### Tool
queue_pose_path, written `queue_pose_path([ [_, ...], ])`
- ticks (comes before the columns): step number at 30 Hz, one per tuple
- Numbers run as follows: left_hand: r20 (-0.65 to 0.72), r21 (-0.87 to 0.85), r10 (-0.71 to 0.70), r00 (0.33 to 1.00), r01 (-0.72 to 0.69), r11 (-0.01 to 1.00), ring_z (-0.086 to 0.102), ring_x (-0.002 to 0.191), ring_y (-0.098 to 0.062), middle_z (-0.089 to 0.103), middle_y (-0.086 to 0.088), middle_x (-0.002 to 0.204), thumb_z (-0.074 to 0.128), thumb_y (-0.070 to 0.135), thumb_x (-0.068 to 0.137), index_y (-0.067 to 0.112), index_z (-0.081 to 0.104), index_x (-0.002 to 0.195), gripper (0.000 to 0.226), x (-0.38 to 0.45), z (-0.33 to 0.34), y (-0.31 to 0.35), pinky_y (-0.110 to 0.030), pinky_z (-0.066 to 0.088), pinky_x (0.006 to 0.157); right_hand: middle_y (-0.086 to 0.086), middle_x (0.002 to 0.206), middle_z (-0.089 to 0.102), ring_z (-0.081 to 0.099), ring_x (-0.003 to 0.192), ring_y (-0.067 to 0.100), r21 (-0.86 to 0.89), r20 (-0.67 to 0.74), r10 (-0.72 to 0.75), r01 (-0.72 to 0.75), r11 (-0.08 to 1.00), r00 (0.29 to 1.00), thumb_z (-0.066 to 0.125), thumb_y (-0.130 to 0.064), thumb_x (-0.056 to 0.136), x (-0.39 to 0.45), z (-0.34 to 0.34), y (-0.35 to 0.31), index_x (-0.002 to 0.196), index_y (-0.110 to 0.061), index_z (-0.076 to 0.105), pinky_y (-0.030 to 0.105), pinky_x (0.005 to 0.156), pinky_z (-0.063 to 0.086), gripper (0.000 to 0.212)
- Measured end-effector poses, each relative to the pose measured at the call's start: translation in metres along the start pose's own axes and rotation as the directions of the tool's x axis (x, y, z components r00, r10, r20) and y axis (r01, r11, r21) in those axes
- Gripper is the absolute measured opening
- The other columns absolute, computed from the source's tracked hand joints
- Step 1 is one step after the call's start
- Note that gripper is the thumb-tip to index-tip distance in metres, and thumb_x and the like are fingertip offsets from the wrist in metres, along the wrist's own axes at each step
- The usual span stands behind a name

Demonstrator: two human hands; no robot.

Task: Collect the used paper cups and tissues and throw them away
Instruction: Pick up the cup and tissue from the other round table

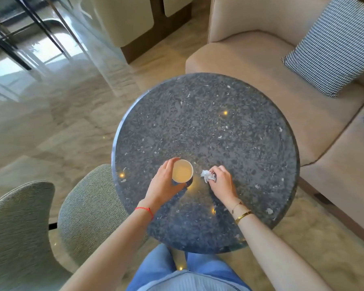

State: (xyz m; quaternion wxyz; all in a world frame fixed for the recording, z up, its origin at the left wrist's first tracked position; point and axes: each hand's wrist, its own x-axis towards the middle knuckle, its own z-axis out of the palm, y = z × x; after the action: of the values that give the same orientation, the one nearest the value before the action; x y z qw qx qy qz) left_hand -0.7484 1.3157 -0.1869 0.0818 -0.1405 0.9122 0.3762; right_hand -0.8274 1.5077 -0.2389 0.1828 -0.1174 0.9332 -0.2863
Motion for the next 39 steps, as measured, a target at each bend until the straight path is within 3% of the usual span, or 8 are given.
queue_pose_path([
  [5,-0.067,0.008,0.056,0.996,-0.055,0.998,0.047,0.121,-0.015,0.049,0.007,0.135,0.076,0.05,0.074,0.027,0.039,0.139,0.079,-0.02,-0.014,0.006,-0.025,0.039,0.09,0.01,0.093,0.058,0.055,0.08,0.025,0.125,-0.159,0.029,-0.009,0.992,0.987,0.064,-0.002,0.083,-0.033,-0.023,-0.008,0.089,-0.004,0.066,0.036,0.066,0.043,0.006],
  [8,-0.092,0.021,0.115,0.989,-0.114,0.993,0.047,0.122,-0.013,0.049,0.01,0.135,0.078,0.043,0.075,0.03,0.039,0.14,0.077,-0.037,-0.022,0.006,-0.021,0.036,0.09,0.006,0.089,0.058,0.053,0.073,0.019,0.156,-0.261,0.037,0.004,0.988,0.965,0.068,-0.005,0.082,-0.067,-0.034,-0.008,0.088,-0.007,0.066,0.024,0.06,0.037,0.006],
  [14,-0.098,-0.013,0.232,0.968,-0.234,0.972,0.05,0.119,-0.017,0.052,0.005,0.133,0.082,0.037,0.073,0.025,0.043,0.139,0.078,-0.083,-0.036,0.007,-0.026,0.039,0.094,-0.003,0.087,0.054,0.052,0.071,0.011,0.182,-0.408,0.104,-0.03,0.983,0.907,0.072,-0.006,0.08,-0.149,-0.037,-0.01,0.089,-0.012,0.066,0.014,0.063,0.034,0.012],
  [20,-0.004,0.0,0.371,0.929,-0.371,0.929,0.052,0.117,-0.022,0.055,0.003,0.13,0.085,0.036,0.069,0.024,0.041,0.138,0.082,-0.14,-0.045,0.0,-0.036,0.044,0.092,0.001,0.088,0.057,0.057,0.072,0.015,0.26,-0.556,0.236,-0.103,0.96,0.797,0.072,-0.006,0.08,-0.257,-0.012,-0.017,0.089,-0.013,0.065,0.023,0.068,0.045,0.013],
  [23,0.057,-0.016,0.454,0.889,-0.454,0.891,0.052,0.113,-0.02,0.055,0.007,0.125,0.085,0.037,0.068,0.027,0.042,0.132,0.078,-0.171,-0.048,-0.001,-0.032,0.043,0.086,0.003,0.086,0.059,0.056,0.07,0.012,0.287,-0.621,0.31,-0.159,0.945,0.719,0.071,-0.006,0.08,-0.321,0.006,-0.026,0.088,-0.014,0.065,0.011,0.064,0.039,0.014],
  [32,0.288,-0.104,0.713,0.64,-0.719,0.687,0.052,0.112,-0.017,0.052,0.014,0.12,0.085,0.033,0.068,0.031,0.043,0.13,0.074,-0.278,-0.029,0.032,-0.027,0.041,0.085,0.005,0.085,0.059,0.055,0.068,0.011,0.495,-0.696,0.598,-0.337,0.801,0.398,0.075,-0.005,0.078,-0.512,0.062,-0.061,0.093,-0.011,0.067,0.009,0.061,0.041,0.018],
  [35,0.364,-0.164,0.782,0.506,-0.792,0.589,0.051,0.114,-0.015,0.052,0.014,0.121,0.085,0.031,0.069,0.029,0.044,0.13,0.073,-0.316,-0.014,0.051,-0.023,0.038,0.084,0.006,0.085,0.06,0.057,0.069,0.016,0.532,-0.721,0.64,-0.382,0.756,0.263,0.075,-0.003,0.078,-0.572,0.08,-0.074,0.093,-0.009,0.067,0.014,0.062,0.043,0.018],
  [39,0.45,-0.272,0.834,0.319,-0.841,0.469,0.051,0.115,-0.016,0.055,0.006,0.126,0.085,0.031,0.07,0.024,0.045,0.131,0.073,-0.378,0.012,0.072,-0.039,0.051,0.089,0.007,0.089,0.062,0.059,0.07,0.018,0.602,-0.715,0.693,-0.422,0.678,0.094,0.074,-0.003,0.079,-0.648,0.112,-0.087,0.096,-0.008,0.067,0.014,0.064,0.043,0.019],
])
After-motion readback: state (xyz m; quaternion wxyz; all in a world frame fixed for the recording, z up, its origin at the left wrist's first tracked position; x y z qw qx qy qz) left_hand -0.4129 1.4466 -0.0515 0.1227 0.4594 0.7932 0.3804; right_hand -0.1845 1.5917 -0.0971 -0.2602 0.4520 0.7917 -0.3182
